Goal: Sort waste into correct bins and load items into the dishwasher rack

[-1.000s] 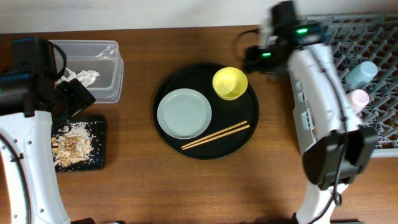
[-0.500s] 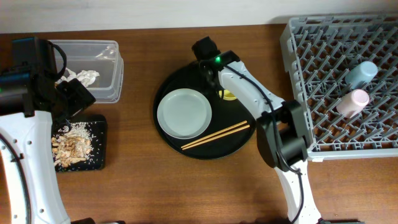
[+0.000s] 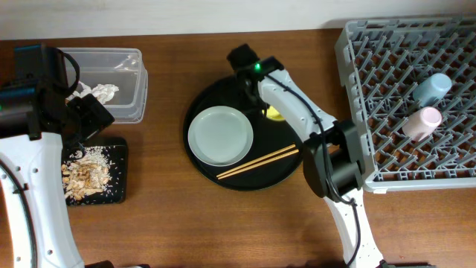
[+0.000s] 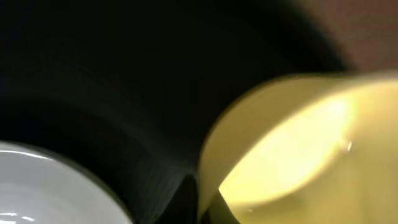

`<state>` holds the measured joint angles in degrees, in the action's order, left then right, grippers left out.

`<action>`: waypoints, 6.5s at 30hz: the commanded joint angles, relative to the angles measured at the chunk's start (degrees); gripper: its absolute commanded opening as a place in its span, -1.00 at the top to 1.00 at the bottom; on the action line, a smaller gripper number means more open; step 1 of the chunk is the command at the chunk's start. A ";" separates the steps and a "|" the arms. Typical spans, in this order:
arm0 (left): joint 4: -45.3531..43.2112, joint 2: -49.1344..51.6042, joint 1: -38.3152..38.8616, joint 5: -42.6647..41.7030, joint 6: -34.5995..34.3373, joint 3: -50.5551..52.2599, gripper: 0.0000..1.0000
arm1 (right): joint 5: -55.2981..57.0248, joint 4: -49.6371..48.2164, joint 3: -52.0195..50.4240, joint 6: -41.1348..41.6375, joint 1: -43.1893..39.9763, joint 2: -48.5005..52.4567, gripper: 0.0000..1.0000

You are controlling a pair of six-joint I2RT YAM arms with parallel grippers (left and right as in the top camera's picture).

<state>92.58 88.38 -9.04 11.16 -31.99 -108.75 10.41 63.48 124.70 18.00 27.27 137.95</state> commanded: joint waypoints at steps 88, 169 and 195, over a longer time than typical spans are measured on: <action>0.11 -0.59 -0.20 0.26 0.09 -0.33 -0.99 | -70.53 -12.63 -3.74 10.64 -63.41 -10.43 0.04; 0.09 -0.59 -0.20 0.24 0.11 -0.33 -0.99 | -32.79 33.77 -14.14 3.52 -29.73 -63.36 -0.97; 0.09 -0.59 -0.20 0.26 0.11 -0.33 -0.99 | -23.17 -15.87 -50.71 43.06 -1.40 -31.80 -0.54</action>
<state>92.62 88.38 -9.04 11.16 -31.99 -108.75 -14.17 49.04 72.36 57.63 25.61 104.25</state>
